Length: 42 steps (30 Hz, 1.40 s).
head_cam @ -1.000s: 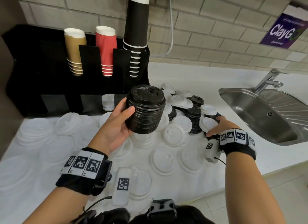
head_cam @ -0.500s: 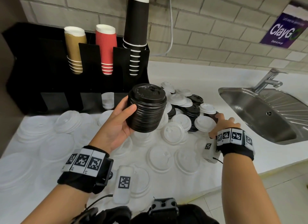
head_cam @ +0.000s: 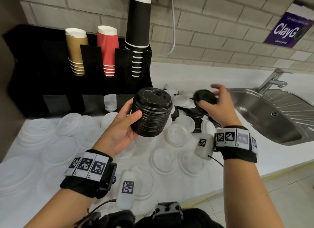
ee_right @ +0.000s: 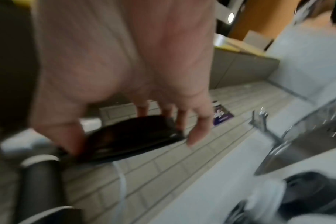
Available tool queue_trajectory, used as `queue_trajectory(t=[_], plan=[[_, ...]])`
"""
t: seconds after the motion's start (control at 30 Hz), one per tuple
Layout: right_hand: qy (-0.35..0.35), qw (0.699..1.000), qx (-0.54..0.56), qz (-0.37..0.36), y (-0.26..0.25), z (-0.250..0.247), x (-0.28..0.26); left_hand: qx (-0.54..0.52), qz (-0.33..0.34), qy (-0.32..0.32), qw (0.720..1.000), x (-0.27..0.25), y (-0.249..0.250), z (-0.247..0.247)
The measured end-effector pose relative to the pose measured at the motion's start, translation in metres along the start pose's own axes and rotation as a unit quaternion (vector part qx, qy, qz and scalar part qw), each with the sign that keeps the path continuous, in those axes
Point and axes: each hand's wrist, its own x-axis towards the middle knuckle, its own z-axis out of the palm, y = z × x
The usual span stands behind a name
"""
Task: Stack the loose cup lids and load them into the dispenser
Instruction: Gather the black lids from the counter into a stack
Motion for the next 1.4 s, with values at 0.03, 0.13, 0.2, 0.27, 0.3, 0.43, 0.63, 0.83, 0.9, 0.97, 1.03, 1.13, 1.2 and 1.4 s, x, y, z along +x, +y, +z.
queue_trajectory(t=[0.03,0.13,0.2,0.27,0.3,0.43,0.63,0.83,0.9,0.97,1.03,1.13,1.2,1.4], plan=[[-0.043,0.995,0.092,-0.026,-0.013,0.004,-0.006,-0.001,0.002,-0.003,1.000,0.000,0.000,0.000],[-0.142,0.964,0.213,-0.076,-0.048,0.015,-0.022,-0.002,0.002,-0.010,1.000,0.001,-0.001,0.000],[-0.188,0.946,0.239,-0.115,-0.065,0.019,-0.029,0.007,-0.002,-0.011,1.000,0.001,-0.002,-0.001],[-0.221,0.933,0.235,-0.157,-0.076,0.021,-0.034,0.018,-0.012,-0.016,1.000,0.000,-0.002,-0.002],[-0.240,0.928,0.226,-0.175,-0.080,0.022,-0.035,0.022,-0.016,-0.019,0.999,-0.001,-0.003,-0.004],[-0.299,0.911,0.213,-0.187,-0.091,0.025,-0.040,0.039,-0.024,-0.029,0.999,-0.004,-0.005,-0.005],[-0.300,0.917,0.145,-0.220,-0.094,0.028,-0.047,0.036,-0.019,-0.001,0.999,-0.006,-0.004,-0.008],[-0.290,0.922,0.108,-0.232,-0.097,0.028,-0.050,0.028,-0.010,0.012,0.999,-0.007,-0.003,-0.008],[-0.290,0.921,0.102,-0.238,-0.096,0.028,-0.050,0.028,-0.010,0.015,0.999,-0.007,-0.003,-0.008],[-0.293,0.920,0.105,-0.238,-0.093,0.027,-0.049,0.027,-0.008,0.015,0.999,-0.007,-0.004,-0.008],[-0.273,0.928,0.138,-0.212,-0.087,0.022,-0.044,0.021,-0.003,0.013,1.000,-0.008,-0.004,-0.009],[-0.156,0.966,0.166,-0.120,-0.065,0.010,-0.022,0.011,0.006,0.016,1.000,-0.010,0.000,-0.012],[-0.111,0.993,0.039,-0.034,-0.042,0.003,-0.001,0.001,0.014,0.028,1.000,-0.011,0.002,-0.014],[-0.276,0.877,-0.371,0.133,0.016,0.012,0.028,0.003,0.024,0.041,0.999,-0.012,0.002,-0.019]])
